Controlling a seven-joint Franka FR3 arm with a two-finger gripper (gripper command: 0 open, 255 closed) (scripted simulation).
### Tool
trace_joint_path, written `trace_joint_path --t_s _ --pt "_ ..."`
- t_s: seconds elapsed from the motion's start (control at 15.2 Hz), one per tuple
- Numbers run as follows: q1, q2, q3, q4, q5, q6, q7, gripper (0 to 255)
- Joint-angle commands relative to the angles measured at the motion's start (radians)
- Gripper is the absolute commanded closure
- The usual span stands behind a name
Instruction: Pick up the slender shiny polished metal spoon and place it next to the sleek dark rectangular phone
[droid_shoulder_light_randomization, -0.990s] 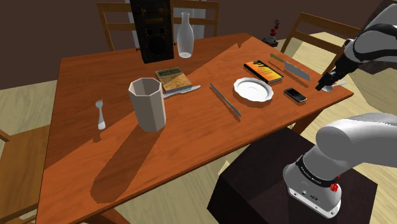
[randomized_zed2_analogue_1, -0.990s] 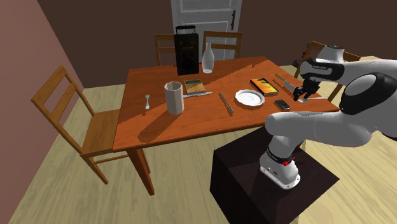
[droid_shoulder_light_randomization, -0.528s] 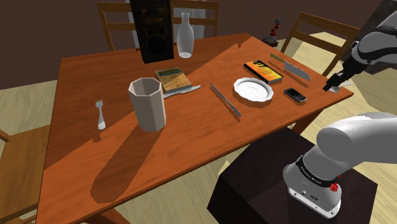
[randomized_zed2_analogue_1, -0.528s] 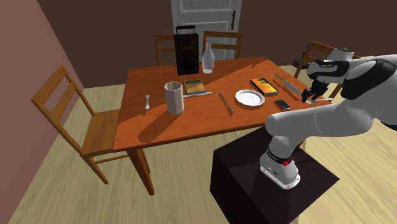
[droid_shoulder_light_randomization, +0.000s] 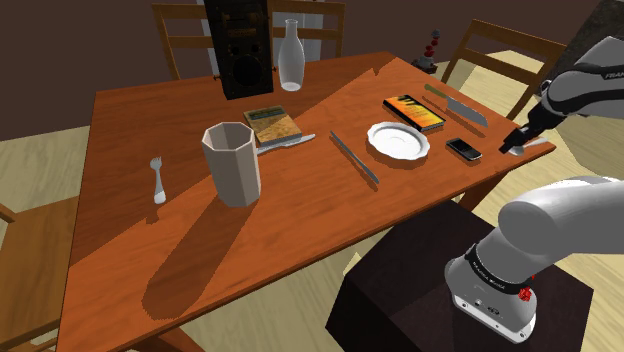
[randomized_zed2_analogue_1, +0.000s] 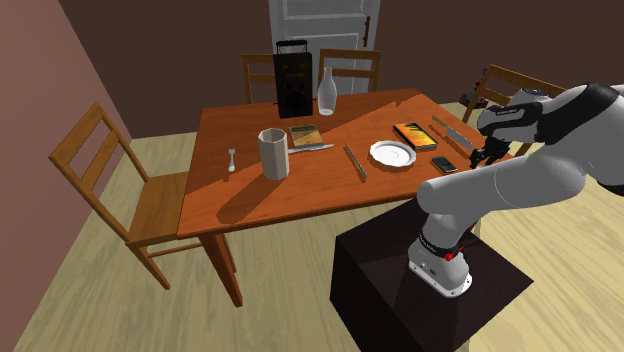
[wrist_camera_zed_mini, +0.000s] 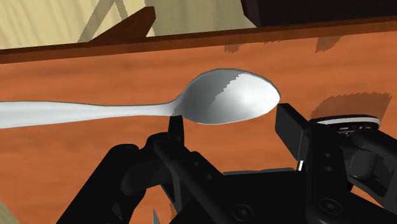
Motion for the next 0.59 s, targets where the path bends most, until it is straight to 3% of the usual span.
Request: trace_joint_path --t_s 0.0,0.53 --pt "0.005 0.019 -0.021 -0.013 -0.008 0.034 -0.002 255" --pt "0.012 0.037 -0.038 -0.022 -0.013 0.061 -0.003 255"
